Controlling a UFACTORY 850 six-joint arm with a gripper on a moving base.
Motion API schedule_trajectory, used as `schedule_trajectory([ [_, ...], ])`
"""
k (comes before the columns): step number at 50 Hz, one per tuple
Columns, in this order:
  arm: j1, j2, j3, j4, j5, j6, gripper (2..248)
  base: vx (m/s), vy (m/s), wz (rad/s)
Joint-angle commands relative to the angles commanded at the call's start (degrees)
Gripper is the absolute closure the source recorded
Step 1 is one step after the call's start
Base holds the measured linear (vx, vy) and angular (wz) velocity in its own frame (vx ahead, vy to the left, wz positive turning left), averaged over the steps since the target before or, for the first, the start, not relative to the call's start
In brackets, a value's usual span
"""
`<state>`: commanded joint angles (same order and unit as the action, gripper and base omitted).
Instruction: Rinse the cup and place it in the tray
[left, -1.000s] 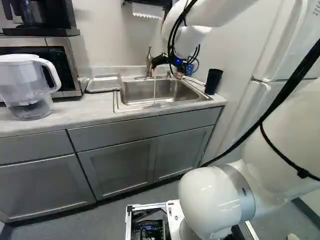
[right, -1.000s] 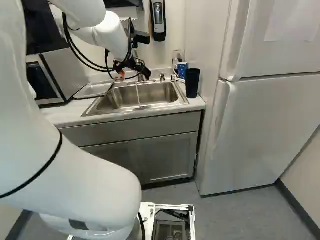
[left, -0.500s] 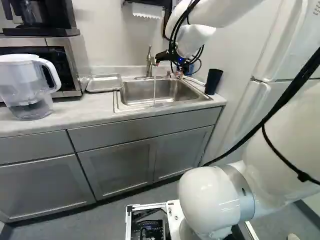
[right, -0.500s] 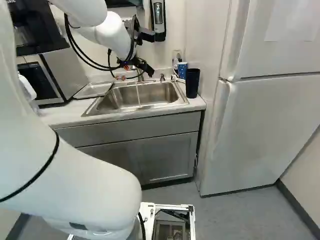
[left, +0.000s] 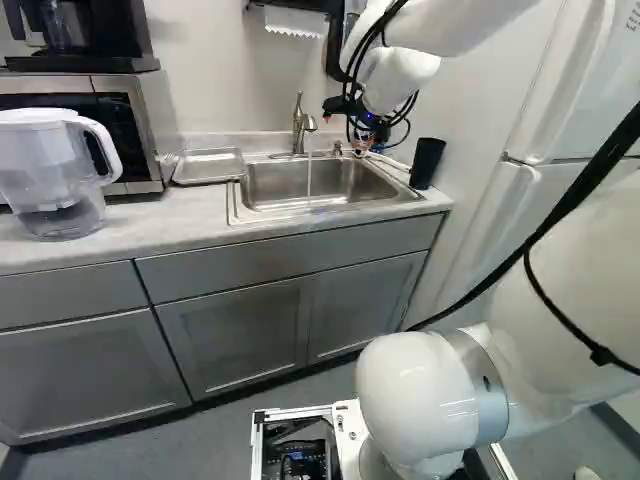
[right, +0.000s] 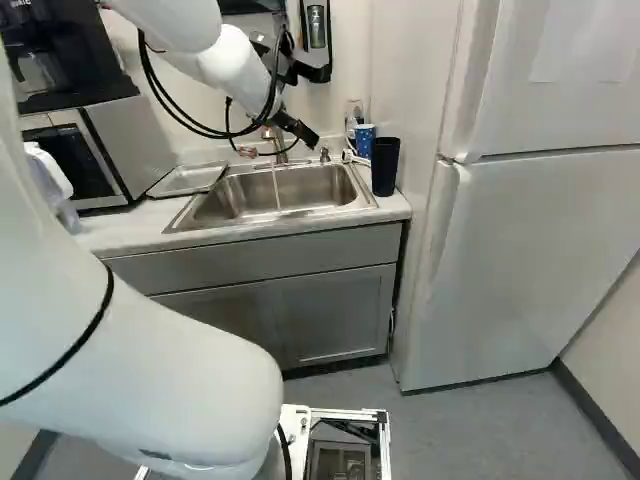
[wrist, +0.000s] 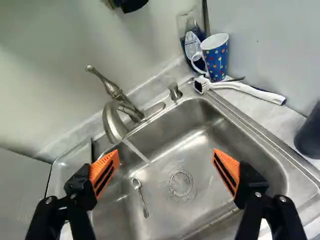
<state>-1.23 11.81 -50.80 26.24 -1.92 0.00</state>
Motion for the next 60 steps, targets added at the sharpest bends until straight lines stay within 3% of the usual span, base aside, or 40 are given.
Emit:
schedule_trajectory([
  [9, -0.9, -0.7, 0.4, 1.4, 2.2, -0.1, 3, 0.0, 0.0, 0.0],
  [15, -1.6, -1.2, 0.7, 2.2, 3.3, -2.3, 3, 0.0, 0.0, 0.0],
  [60, -1.8, -4.7, 3.1, 11.5, 16.4, -28.8, 3, 0.0, 0.0, 0.0],
])
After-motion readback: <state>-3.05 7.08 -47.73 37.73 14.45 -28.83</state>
